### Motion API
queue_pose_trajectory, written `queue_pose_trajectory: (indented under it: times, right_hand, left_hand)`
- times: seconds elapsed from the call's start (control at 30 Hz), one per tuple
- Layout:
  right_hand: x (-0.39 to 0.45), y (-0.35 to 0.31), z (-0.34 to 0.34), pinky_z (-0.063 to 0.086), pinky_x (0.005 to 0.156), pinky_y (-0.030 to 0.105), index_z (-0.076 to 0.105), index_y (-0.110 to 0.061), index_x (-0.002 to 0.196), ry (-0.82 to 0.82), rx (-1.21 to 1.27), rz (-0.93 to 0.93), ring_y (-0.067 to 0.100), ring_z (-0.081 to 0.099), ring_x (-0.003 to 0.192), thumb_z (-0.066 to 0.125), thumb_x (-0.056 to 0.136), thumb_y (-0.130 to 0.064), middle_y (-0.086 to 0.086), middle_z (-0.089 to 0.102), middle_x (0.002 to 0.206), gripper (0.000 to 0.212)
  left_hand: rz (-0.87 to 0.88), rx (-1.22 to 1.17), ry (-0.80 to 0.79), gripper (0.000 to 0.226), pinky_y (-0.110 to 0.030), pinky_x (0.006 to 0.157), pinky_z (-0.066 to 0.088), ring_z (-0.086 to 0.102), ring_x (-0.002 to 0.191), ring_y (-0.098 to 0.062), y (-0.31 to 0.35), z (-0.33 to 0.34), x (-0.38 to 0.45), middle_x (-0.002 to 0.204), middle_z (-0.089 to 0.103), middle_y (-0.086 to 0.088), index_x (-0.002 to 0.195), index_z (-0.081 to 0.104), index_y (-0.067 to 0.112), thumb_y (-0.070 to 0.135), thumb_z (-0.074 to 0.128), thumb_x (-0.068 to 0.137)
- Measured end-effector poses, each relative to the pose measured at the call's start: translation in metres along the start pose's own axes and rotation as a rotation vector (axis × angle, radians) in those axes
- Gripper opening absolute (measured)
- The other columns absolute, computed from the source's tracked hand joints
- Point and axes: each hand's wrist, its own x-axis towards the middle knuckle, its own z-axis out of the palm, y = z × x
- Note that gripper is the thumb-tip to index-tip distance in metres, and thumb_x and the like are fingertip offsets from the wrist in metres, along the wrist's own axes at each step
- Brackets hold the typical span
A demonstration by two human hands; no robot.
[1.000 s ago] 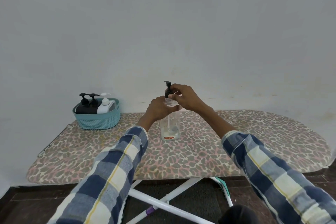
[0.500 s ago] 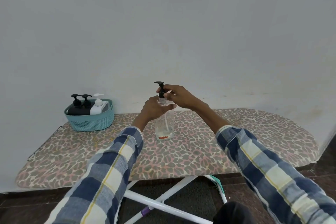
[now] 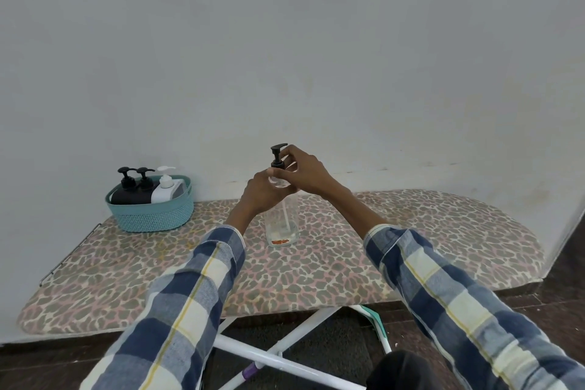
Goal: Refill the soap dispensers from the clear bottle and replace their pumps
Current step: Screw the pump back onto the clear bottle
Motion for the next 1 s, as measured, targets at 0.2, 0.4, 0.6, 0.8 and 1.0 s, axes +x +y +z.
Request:
queue_pose_trajectory:
  times: [0.2, 0.4, 0.6, 0.8, 1.0]
  right_hand:
    - [-0.008, 0.004, -0.001, 0.057, 0.102, 0.046, 0.072, -0.031, 0.122, 0.004, 0.126, -0.005, 0.013, 0.072, 0.111, 0.067, 0.104, -0.035, -0.012, 0.077, 0.118, 0.020]
    - [-0.003, 0.001, 0.007, 0.056, 0.090, 0.038, 0.061, -0.025, 0.106, 0.088, 0.044, 0.064, 0.013, 0.072, 0.100, 0.083, 0.087, -0.055, -0.012, 0.076, 0.106, 0.042]
    - [-0.006, -0.001, 0.004, 0.058, 0.095, 0.043, 0.062, -0.032, 0.126, 0.025, 0.065, 0.033, 0.015, 0.072, 0.106, 0.074, 0.095, -0.054, -0.010, 0.075, 0.111, 0.040]
    - [-0.009, 0.005, 0.003, 0.055, 0.102, 0.045, 0.068, -0.026, 0.118, 0.052, 0.087, 0.041, 0.015, 0.072, 0.109, 0.075, 0.097, -0.043, -0.009, 0.077, 0.114, 0.028]
    - [-0.008, -0.002, 0.012, 0.054, 0.090, 0.037, 0.063, -0.025, 0.116, 0.092, 0.012, 0.059, 0.015, 0.071, 0.100, 0.080, 0.090, -0.053, -0.009, 0.075, 0.108, 0.042]
  left_hand:
    - [-0.013, -0.010, 0.019, 0.055, -0.045, 0.103, 0.059, 0.073, 0.117, -0.023, 0.002, 0.003, 0.001, 0.128, 0.078, 0.001, 0.134, 0.072, 0.025, 0.052, 0.085, 0.088]
    - [-0.003, -0.021, 0.014, 0.062, -0.045, 0.106, 0.057, 0.070, 0.124, -0.021, 0.003, 0.003, -0.005, 0.134, 0.075, 0.001, 0.144, 0.066, 0.031, 0.049, 0.085, 0.088]
    - [0.010, -0.026, 0.012, 0.062, -0.048, 0.109, 0.056, 0.070, 0.126, -0.024, 0.004, 0.001, -0.006, 0.138, 0.074, -0.002, 0.147, 0.065, 0.028, 0.047, 0.084, 0.092]
    - [-0.006, -0.025, 0.019, 0.062, -0.045, 0.108, 0.056, 0.070, 0.125, -0.022, 0.007, 0.003, -0.008, 0.136, 0.075, 0.000, 0.145, 0.066, 0.027, 0.048, 0.085, 0.090]
    - [-0.009, -0.035, 0.030, 0.054, -0.044, 0.103, 0.058, 0.073, 0.119, -0.024, 0.006, 0.002, -0.012, 0.130, 0.077, -0.002, 0.140, 0.069, 0.026, 0.042, 0.086, 0.091]
